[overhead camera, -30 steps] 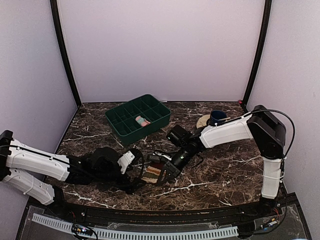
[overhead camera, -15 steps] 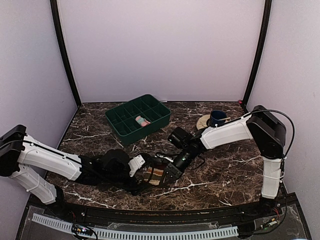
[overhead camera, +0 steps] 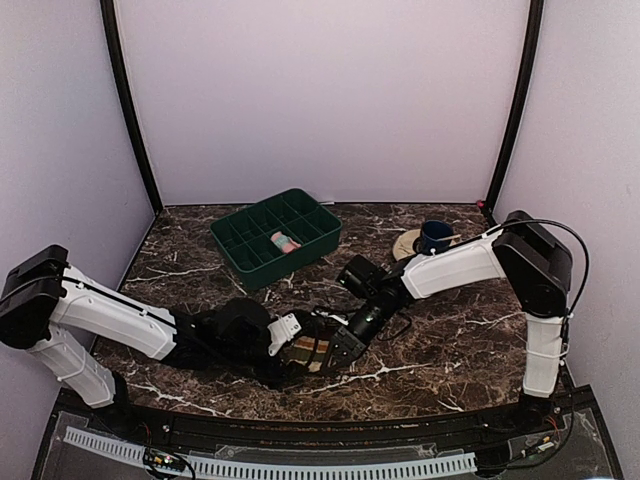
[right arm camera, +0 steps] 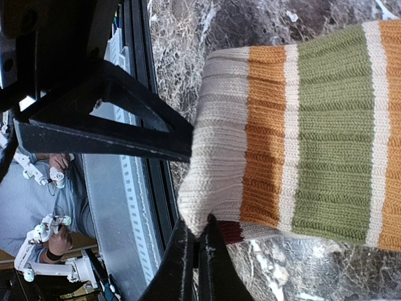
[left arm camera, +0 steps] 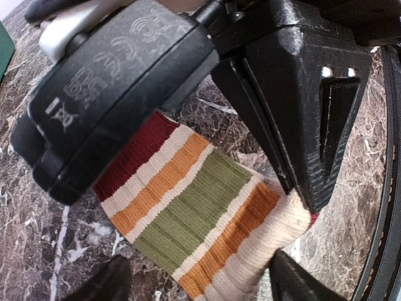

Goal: Roll the socks
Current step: Roll the sock at the center of the board.

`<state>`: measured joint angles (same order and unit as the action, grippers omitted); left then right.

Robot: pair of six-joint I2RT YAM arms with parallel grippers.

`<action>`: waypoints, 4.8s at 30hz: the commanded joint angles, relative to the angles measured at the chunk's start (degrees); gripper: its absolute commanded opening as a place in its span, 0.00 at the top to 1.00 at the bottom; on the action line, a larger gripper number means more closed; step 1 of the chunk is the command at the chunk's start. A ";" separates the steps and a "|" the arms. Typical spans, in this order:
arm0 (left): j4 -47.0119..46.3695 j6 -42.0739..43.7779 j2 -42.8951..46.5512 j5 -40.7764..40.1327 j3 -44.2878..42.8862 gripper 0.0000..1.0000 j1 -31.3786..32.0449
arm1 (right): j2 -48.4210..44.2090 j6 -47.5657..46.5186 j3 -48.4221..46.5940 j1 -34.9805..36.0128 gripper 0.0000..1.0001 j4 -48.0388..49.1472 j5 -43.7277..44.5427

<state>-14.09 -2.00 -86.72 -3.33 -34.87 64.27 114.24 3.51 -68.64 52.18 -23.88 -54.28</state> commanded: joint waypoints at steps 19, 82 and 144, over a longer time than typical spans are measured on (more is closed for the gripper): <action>3.54 0.34 -0.45 7.71 -1.97 0.33 0.42 | -1.18 -0.22 1.02 -1.51 1.00 0.08 -1.99; 18.66 -1.04 -12.09 36.43 -12.78 1.00 -6.91 | -1.79 3.37 5.06 -2.25 0.89 2.99 8.60; 40.30 6.52 -27.36 57.48 -26.15 1.00 -17.25 | -20.23 -10.58 16.69 29.65 0.67 16.14 66.37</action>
<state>22.92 2.63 -113.21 55.00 -59.75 47.40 92.82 -5.74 -50.09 81.38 -8.60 11.29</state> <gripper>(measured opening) 0.045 0.321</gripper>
